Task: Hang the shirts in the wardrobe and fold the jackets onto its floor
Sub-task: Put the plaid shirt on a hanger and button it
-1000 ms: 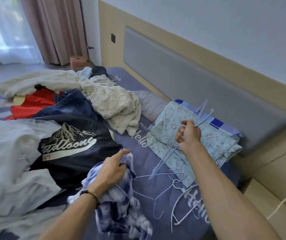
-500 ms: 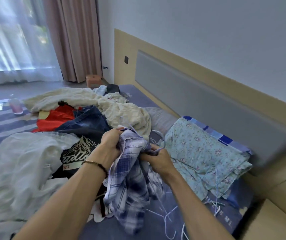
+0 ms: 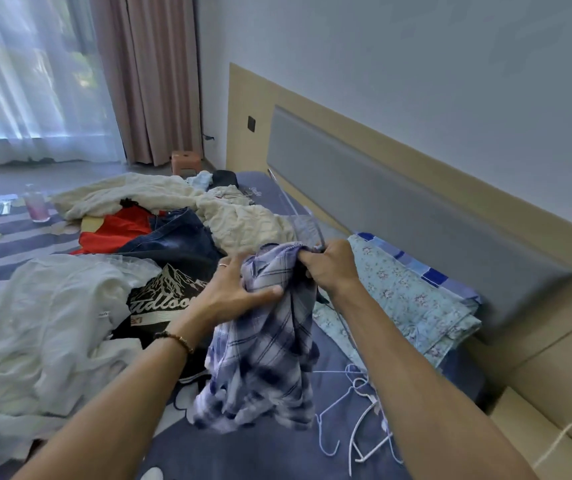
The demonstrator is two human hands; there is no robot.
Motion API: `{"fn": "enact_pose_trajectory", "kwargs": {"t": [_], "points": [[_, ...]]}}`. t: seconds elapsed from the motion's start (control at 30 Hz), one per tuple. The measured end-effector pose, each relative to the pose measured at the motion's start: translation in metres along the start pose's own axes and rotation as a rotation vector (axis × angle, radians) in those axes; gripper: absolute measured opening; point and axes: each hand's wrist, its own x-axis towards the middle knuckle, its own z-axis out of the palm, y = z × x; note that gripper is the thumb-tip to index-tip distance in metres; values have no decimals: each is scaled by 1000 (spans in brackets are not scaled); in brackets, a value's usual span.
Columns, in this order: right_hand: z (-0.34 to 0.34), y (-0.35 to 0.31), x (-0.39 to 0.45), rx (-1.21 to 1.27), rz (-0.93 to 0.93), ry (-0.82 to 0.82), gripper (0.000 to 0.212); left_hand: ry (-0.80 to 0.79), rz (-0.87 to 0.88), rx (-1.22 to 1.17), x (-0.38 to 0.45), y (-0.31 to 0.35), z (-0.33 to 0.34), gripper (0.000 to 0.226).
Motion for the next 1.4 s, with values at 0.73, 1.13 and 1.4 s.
{"fn": "enact_pose_trajectory", "kwargs": {"t": [0.73, 1.13, 1.4], "points": [[10, 64, -103, 284, 170, -89, 44, 99, -149, -827, -22, 84, -16, 7], [-65, 51, -58, 202, 221, 504, 30, 594, -279, -163, -27, 28, -81, 60], [-72, 29, -55, 177, 170, 501, 34, 446, -243, -224, -31, -3, -69, 8]]}}
